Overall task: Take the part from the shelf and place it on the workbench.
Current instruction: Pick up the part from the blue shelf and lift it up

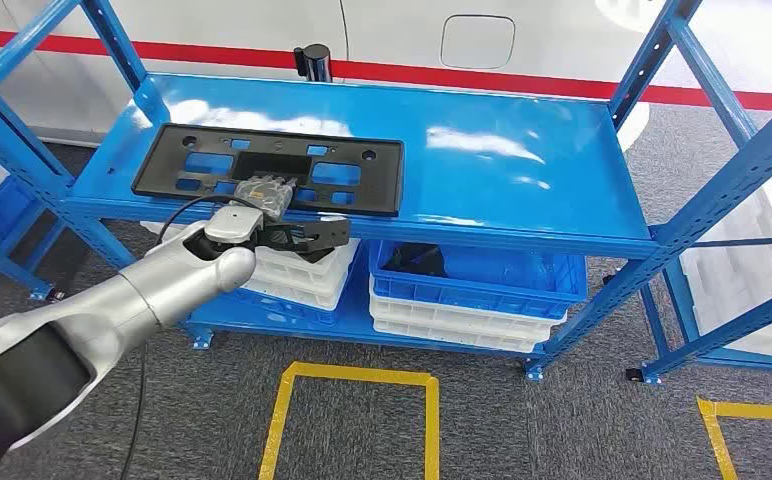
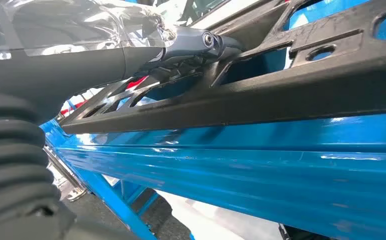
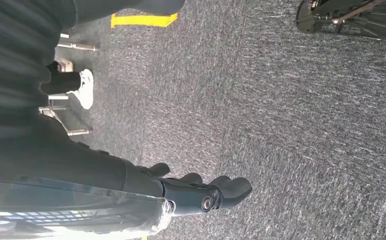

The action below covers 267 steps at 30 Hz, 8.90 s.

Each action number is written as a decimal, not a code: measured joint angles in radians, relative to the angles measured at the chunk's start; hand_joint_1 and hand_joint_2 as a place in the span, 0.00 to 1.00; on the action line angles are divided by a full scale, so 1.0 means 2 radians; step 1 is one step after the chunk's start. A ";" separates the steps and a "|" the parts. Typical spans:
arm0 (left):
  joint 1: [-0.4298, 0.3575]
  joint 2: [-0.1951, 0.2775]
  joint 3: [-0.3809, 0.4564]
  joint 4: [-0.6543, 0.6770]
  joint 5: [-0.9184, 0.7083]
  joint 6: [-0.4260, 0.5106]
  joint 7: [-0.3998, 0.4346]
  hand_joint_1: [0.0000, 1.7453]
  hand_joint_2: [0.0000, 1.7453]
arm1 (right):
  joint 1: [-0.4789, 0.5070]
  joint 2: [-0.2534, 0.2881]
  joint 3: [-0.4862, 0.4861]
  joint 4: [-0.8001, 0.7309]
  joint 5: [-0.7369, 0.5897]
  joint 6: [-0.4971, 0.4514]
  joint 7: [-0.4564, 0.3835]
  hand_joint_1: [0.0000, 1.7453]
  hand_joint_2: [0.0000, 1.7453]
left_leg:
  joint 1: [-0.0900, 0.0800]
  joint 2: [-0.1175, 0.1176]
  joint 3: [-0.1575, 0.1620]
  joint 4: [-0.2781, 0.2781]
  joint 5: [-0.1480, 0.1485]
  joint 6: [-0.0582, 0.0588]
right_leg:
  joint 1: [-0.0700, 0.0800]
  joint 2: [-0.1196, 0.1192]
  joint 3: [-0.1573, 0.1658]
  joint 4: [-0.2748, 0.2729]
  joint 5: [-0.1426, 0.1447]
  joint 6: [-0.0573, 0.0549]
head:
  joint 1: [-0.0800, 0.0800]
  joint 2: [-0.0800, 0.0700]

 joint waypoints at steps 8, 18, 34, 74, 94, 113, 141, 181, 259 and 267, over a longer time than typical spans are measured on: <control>0.000 0.000 0.000 0.004 0.000 0.000 0.000 0.00 0.00 | 0.002 0.000 0.000 0.000 0.000 0.000 0.000 0.00 1.00 | 0.000 0.000 0.000 0.000 0.000 0.000 | 0.000 0.000 0.000 0.000 0.000 0.000 | 0.000 0.000; 0.000 0.000 0.000 0.005 0.000 0.000 0.000 0.00 0.00 | 0.003 0.000 0.000 0.000 -0.001 0.000 0.000 0.00 1.00 | 0.000 -0.001 0.000 0.000 0.000 0.000 | 0.000 0.000 0.000 0.000 0.000 0.000 | 0.000 0.000; 0.000 0.000 0.000 0.007 -0.004 0.001 0.001 1.00 1.00 | 0.003 0.000 0.000 0.000 -0.001 0.000 0.000 0.00 1.00 | 0.000 -0.001 0.000 0.000 0.000 0.000 | 0.000 0.000 0.000 0.000 0.000 0.000 | 0.000 0.000; -0.005 0.000 0.001 0.008 -0.008 -0.006 -0.008 1.00 1.00 | 0.002 -0.005 0.000 0.000 -0.006 -0.008 -0.011 0.00 1.00 | 0.000 0.001 0.004 0.000 -0.001 0.001 | 0.000 0.001 0.004 0.000 0.000 0.000 | 0.000 0.000; -0.034 -0.012 0.000 -0.001 -0.050 0.000 -0.007 1.00 1.00 | -0.004 -0.012 0.000 0.000 -0.004 -0.006 -0.011 0.00 1.00 | -0.001 -0.004 0.003 0.000 0.000 0.001 | -0.001 0.000 0.003 0.000 0.000 0.000 | 0.000 0.000; -0.036 -0.019 0.000 0.000 -0.058 -0.003 -0.013 0.30 1.00 | -0.005 -0.014 0.000 0.000 -0.005 -0.006 -0.011 0.00 1.00 | -0.001 -0.004 0.003 0.000 -0.001 0.001 | -0.001 0.000 0.003 0.000 0.000 0.000 | 0.000 0.000; -0.036 -0.015 -0.001 0.024 -0.074 -0.023 0.022 0.00 0.00 | -0.005 -0.014 0.000 0.000 -0.004 -0.007 -0.010 0.00 1.00 | -0.001 0.001 0.003 0.000 -0.001 0.002 | 0.000 0.000 0.003 0.000 0.000 0.000 | 0.000 0.000; -0.028 0.004 0.000 0.066 -0.074 -0.053 0.048 0.79 1.00 | -0.005 -0.014 0.000 0.000 0.004 -0.007 -0.001 0.00 1.00 | -0.001 0.002 0.003 0.000 -0.001 0.002 | 0.000 0.001 0.003 0.000 0.000 0.000 | 0.000 0.000; -0.068 -0.007 -0.022 -0.006 -0.247 -0.061 -0.027 1.00 1.00 | -0.006 -0.007 -0.002 0.000 0.004 -0.007 -0.019 0.00 1.00 | -0.004 -0.006 0.003 0.001 -0.003 0.008 | -0.004 0.000 0.005 -0.004 -0.001 0.008 | -0.002 0.000; -0.074 -0.016 -0.028 -0.016 -0.247 -0.061 -0.028 1.00 1.00 | -0.006 -0.004 -0.002 0.000 0.003 -0.007 -0.019 0.00 1.00 | -0.001 -0.007 0.009 -0.007 -0.004 0.016 | -0.005 0.000 -0.081 0.146 -0.051 0.013 | 0.005 0.000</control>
